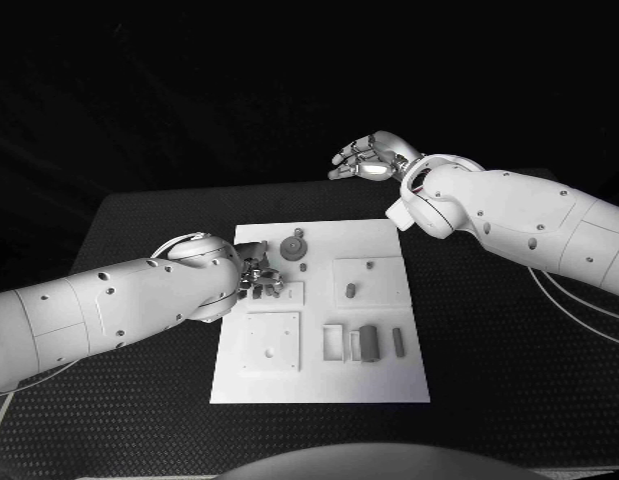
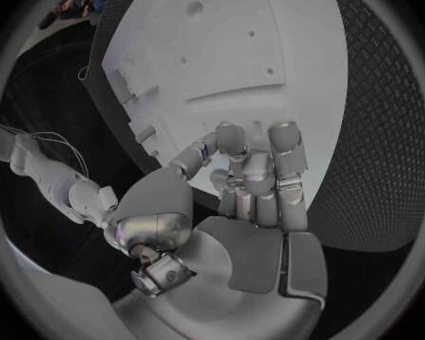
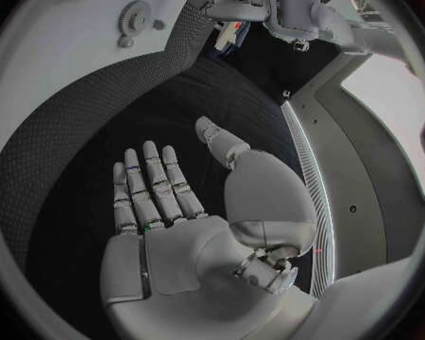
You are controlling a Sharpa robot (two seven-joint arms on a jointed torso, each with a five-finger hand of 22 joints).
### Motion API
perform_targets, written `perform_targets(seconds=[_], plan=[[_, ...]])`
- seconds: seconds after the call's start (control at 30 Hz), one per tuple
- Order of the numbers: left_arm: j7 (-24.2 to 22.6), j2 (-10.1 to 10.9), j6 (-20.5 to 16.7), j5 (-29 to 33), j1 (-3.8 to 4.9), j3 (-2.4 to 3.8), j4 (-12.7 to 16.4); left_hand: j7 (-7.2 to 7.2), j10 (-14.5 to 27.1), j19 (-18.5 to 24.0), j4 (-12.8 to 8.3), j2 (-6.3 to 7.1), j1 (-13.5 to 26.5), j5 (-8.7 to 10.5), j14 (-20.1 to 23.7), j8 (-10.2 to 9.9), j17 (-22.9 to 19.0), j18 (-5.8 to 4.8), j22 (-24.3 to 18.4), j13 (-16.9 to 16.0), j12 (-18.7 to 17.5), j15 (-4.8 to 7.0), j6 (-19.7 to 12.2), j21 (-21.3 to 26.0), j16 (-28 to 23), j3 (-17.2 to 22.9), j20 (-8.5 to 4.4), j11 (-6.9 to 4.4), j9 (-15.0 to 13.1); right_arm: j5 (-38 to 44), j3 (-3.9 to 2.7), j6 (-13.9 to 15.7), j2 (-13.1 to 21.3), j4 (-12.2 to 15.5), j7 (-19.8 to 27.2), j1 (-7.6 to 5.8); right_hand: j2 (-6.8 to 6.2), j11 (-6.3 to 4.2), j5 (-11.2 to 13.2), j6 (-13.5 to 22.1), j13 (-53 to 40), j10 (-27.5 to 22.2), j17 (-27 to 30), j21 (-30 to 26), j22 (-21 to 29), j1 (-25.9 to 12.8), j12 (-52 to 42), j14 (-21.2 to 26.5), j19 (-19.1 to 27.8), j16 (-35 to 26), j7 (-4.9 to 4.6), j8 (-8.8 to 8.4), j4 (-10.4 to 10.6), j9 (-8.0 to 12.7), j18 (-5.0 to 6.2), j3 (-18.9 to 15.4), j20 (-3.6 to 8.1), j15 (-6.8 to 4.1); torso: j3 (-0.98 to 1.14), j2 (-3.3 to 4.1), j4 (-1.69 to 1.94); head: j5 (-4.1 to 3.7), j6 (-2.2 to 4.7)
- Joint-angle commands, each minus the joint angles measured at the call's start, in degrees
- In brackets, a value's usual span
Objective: Assemble the parts on the task board
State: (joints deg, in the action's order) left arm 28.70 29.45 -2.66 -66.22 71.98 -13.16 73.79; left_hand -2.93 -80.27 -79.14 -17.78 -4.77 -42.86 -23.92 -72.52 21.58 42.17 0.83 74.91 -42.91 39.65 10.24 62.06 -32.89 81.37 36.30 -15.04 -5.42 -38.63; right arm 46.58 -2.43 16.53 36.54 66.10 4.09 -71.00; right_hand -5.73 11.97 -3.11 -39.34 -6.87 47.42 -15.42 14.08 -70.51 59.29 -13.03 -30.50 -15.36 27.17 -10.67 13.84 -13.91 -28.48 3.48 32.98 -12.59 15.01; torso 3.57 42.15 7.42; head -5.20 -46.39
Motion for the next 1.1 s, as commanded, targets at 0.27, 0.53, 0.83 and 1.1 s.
perform_targets(seconds=[0.27, 0.53, 0.83, 1.1], plan=[[1.6, 0.6, 1.1, -0.8, -0.29, -0.29, 0.3, 2.39, 0.1, -0.1, 1.2, -0.64, -0.1, 0.07, -0.9, -0.2, -0.1, 0.28, 1.2, 0.1, 0.2, 1.51, 6.6, -0.3, 0.3, 2.2, -0.36, -0.29, 0.0, 0.0, -0.02, -0.6, 0.1, 0.0, 0.5, 0.16, 0.70, -0.11, 0.3, 0.0, 0.1, 0.4, 0.1, -0.4, -0.1, 0.1, 0.4, -0.2, 0.2, -0.3, -2.17, 0.23, 0.0, 0.1, -0.98, -0.5, -0.03, 0.02, -0.09, 0.01, 0.08, -0.01, -0.10], [0.5, 1.2, -3.1, -0.3, -0.29, -0.20, 0.5, 2.42, 0.1, -0.1, 1.1, -0.57, -0.2, 0.08, -1.0, -0.2, -0.1, 0.31, 1.2, 0.1, 0.3, 1.54, 6.6, -0.3, 0.3, 2.3, -0.39, -0.33, 0.0, 0.0, -0.02, -0.6, 0.1, 0.0, 0.5, 0.26, 0.70, -0.11, 0.3, 0.0, 0.2, 0.5, 0.1, -0.4, -0.2, 0.1, 0.4, -0.2, 0.2, -0.3, -2.17, 0.25, 0.0, 0.1, -0.98, -0.5, -0.03, 0.02, -0.09, 0.06, 0.00, -0.01, 0.02], [0.0, 2.1, -4.4, 0.8, -0.29, 0.01, 1.4, 2.46, 0.0, -0.2, 1.2, -0.50, -0.2, 0.14, -1.1, -0.2, -0.1, 0.35, 1.2, 0.1, 0.3, 1.60, 6.6, -0.4, 0.4, 2.4, -0.43, -0.38, 0.0, 0.0, -0.02, -0.7, 0.1, -0.1, 0.5, 0.32, 0.71, -0.11, 0.3, 0.0, 0.2, 0.5, 0.1, -0.4, -0.2, 0.1, 0.4, -0.2, 0.2, -0.3, -2.16, 0.27, 0.0, 0.1, -0.98, -0.5, -0.03, 0.02, -0.10, 0.03, 0.04, -0.10, 0.00], [-0.1, 2.2, -4.3, 1.1, -0.29, 0.75, 1.6, 2.49, 0.0, -0.3, 1.2, -0.47, -0.2, 0.20, -1.1, -0.1, -0.2, 0.38, 1.2, 0.1, 0.3, 1.64, 6.7, -0.4, 0.4, 2.4, -0.45, -0.42, 0.0, 0.0, -0.02, -0.7, 0.2, -0.1, 0.5, 0.34, 0.73, -0.11, 0.3, 0.0, 0.3, 0.5, 0.1, -0.5, -0.2, 0.1, 0.5, -0.2, 0.2, -0.3, -2.16, 0.28, 0.1, 0.1, -0.98, -0.5, -0.03, 0.02, -0.07, 0.02, 0.04, -0.03, -0.04]])
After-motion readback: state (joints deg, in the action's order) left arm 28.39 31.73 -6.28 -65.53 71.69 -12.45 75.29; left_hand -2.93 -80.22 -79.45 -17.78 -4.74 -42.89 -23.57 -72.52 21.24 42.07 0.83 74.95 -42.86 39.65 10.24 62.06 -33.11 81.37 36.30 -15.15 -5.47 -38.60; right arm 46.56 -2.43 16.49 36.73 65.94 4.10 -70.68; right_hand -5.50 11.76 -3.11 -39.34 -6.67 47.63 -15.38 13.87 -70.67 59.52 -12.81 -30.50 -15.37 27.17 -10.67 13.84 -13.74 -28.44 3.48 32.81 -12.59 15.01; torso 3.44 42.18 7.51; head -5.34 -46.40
